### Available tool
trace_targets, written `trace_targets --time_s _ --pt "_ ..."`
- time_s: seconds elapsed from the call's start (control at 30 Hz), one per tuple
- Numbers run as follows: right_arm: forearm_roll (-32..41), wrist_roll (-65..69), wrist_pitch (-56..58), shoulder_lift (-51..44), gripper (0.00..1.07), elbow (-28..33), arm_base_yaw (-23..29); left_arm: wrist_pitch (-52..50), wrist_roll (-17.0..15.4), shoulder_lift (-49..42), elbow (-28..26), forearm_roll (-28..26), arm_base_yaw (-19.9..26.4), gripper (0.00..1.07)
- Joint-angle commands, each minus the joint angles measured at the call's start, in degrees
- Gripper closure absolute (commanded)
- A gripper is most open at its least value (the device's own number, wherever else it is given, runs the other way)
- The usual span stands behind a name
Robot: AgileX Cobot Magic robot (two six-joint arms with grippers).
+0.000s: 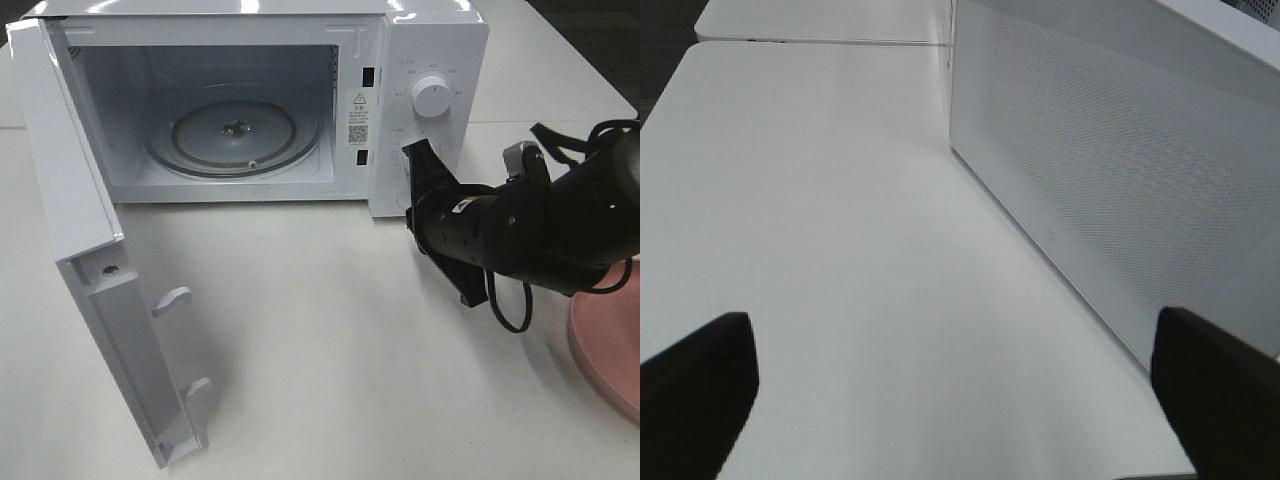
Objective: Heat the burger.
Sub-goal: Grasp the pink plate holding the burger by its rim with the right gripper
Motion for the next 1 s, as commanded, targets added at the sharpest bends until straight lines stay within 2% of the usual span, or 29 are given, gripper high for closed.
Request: trace_targets --time_s 0.03,0.07,0.1,0.13,0.27,0.33,0.43,0.5,0.63,0.7,0.77,0.8,0.87,0.9,0.93,1.0 --pt "-0.74 -12.03 6.13 -4.07 1.07 0.63 -0.23 -0.57 -0.46 -0.97 -0.06 -0.4 -0.11 0.06" --pt "-0.74 -12.03 6.13 -4.07 1.07 0.63 -0.23 -0.57 -0.46 -0.97 -0.06 -0.4 -0.11 0.06" --pt "-0.86 -18.05 10.14 -6.07 1.07 0.63 -0.23 -0.57 -0.46 -0.97 -0.06 -0.4 -0.11 0.06" --pt "-0.86 -18.05 10.14 -6.07 1.07 0.63 -0.23 -0.57 -0.46 -0.97 -0.06 -0.4 -0.11 0.06" --pt "-0.86 -31.57 19.6 -9.4 1.07 0.63 -0.46 -0.57 -0.46 -0.97 -0.06 -0.4 -0.11 0.06" --pt "-0.86 -33.35 21.31 -9.97 1.07 0.63 -0.86 -0.57 -0.46 -0.97 -0.06 -0.4 -0.11 0.06" --pt "-0.97 -39.42 27.62 -11.34 1.07 0.63 -2.81 -0.57 -0.46 -0.97 -0.06 -0.4 -0.11 0.06" --pt "-2.52 -46.18 35.29 -13.41 1.07 0.57 -6.07 -0.57 -0.46 -0.97 -0.06 -0.4 -0.11 0.06" --pt "-5.5 -47.67 40.34 -14.95 1.06 0.57 -8.42 -0.57 -0.46 -0.97 -0.06 -0.4 -0.11 0.06" --pt "-11.23 -47.78 46.12 -16.67 1.05 0.57 -10.31 -0.57 -0.46 -0.97 -0.06 -0.4 -0.11 0.06" --pt "-13.75 -47.78 48.24 -17.42 1.05 0.57 -10.83 -0.57 -0.46 -0.97 -0.06 -0.4 -0.11 0.06" --pt "-19.08 -47.78 51.97 -18.91 1.04 0.57 -11.57 -0.57 -0.46 -0.97 -0.06 -0.4 -0.11 0.06" --pt "-21.03 -47.78 53.57 -19.77 1.04 0.57 -11.57 -0.57 -0.46 -0.97 -0.06 -0.4 -0.11 0.06" --pt "-26.36 -47.78 57.18 -21.49 1.03 0.57 -11.57 -0.57 -0.46 -0.97 -0.06 -0.4 -0.11 0.06" --pt "-26.36 -47.78 57.18 -21.49 1.03 0.57 -11.57 -0.57 -0.46 -0.97 -0.06 -0.4 -0.11 0.06" --pt "-32.89 -46.35 62.68 -23.95 1.02 0.57 -11.57 -0.57 -0.46 -0.97 -0.06 -0.4 -0.11 0.06"
